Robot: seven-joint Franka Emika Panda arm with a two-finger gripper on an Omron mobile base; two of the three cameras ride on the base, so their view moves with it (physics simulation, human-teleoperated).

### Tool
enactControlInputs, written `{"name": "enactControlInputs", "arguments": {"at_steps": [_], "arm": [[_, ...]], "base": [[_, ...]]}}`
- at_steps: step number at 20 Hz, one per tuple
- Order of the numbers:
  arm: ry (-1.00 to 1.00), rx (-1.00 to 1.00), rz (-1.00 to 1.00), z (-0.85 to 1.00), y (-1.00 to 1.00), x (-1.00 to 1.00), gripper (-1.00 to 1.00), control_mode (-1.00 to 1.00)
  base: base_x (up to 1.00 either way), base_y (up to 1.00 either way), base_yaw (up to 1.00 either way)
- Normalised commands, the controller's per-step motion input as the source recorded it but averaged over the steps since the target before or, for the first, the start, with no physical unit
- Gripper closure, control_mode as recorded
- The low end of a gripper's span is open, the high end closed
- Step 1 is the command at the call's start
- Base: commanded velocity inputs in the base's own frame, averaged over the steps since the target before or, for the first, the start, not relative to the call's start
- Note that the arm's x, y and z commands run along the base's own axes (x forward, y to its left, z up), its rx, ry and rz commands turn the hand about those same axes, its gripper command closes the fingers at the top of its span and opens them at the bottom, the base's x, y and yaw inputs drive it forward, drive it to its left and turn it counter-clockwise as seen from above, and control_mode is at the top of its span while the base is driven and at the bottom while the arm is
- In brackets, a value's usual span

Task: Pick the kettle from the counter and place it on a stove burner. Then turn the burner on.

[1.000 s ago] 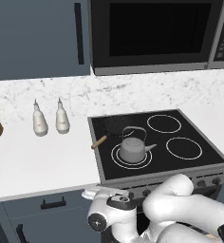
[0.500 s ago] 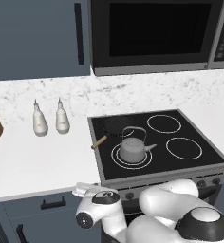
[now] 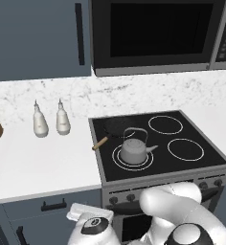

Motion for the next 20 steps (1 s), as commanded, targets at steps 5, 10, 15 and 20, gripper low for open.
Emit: {"name": "enactControlInputs", "arguments": {"at_steps": [5, 10, 15, 20], "arm": [[-0.19, 0.0, 0.0, -0.16, -0.28, -0.14, -1.0, -1.0], [-0.17, 0.02, 0.01, -0.04, -0.39, 0.02, -1.0, -1.0], [-0.16, 0.0, 0.0, -0.14, -0.33, 0.11, -1.0, -1.0], [-0.15, 0.01, 0.05, -0.17, -0.48, 0.0, -1.0, -1.0]], "base": [[0.0, 0.0, 0.0], [0.0, 0.0, 0.0], [0.0, 0.0, 0.0], [0.0, 0.0, 0.0]]}}
